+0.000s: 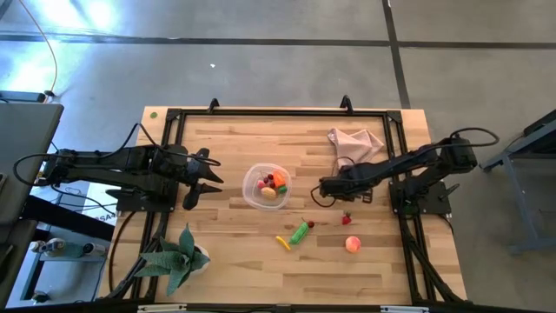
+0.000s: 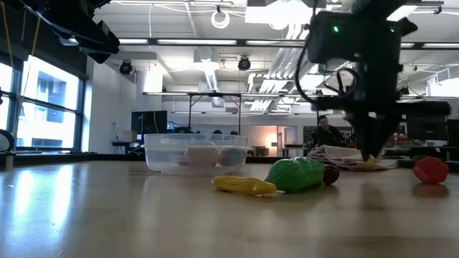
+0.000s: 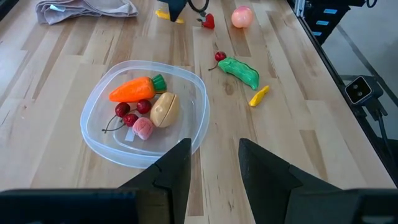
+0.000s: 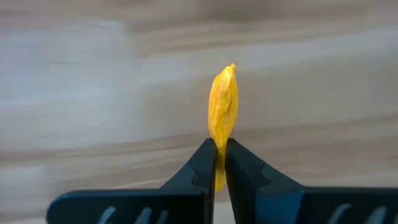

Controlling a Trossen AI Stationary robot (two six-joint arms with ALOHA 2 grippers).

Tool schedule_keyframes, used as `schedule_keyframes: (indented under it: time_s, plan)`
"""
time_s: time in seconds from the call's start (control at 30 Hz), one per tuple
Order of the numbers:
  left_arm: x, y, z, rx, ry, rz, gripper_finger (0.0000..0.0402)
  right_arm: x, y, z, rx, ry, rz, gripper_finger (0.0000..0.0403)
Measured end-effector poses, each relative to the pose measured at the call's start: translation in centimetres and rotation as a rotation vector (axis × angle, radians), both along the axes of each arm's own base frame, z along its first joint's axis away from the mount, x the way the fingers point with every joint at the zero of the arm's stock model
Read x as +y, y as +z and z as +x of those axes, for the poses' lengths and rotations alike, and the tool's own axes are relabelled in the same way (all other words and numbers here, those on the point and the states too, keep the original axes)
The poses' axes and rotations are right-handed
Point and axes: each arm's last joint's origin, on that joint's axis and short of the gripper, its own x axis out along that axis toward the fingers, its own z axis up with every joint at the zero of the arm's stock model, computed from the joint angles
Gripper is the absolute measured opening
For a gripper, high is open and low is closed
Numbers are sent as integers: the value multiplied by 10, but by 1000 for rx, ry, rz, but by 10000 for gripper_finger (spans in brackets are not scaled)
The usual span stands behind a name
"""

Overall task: Pick and placing Produce into tupperware
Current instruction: Put the top corn into the transparent bin

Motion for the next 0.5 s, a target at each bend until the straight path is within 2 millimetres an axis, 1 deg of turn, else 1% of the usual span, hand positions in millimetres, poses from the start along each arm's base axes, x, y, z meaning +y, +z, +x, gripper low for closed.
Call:
schedule_keyframes:
  time_s: [0.07,0.17,0.3,0.43,0.5]
  plan:
    - [0,0,0,0,0,0,122,-1,10,8,-36,28,-41,14]
    - [0,0,0,0,0,0,122,-2,32,24,-105,111,-127,13]
    - [0,0,0,0,0,0,122,-2,73,49,-224,303,-267,13]
    - [0,0,0,0,0,0,122,-3,118,71,-367,437,-427,13]
    - [0,0,0,0,0,0,122,-3,135,81,-412,494,-500,13]
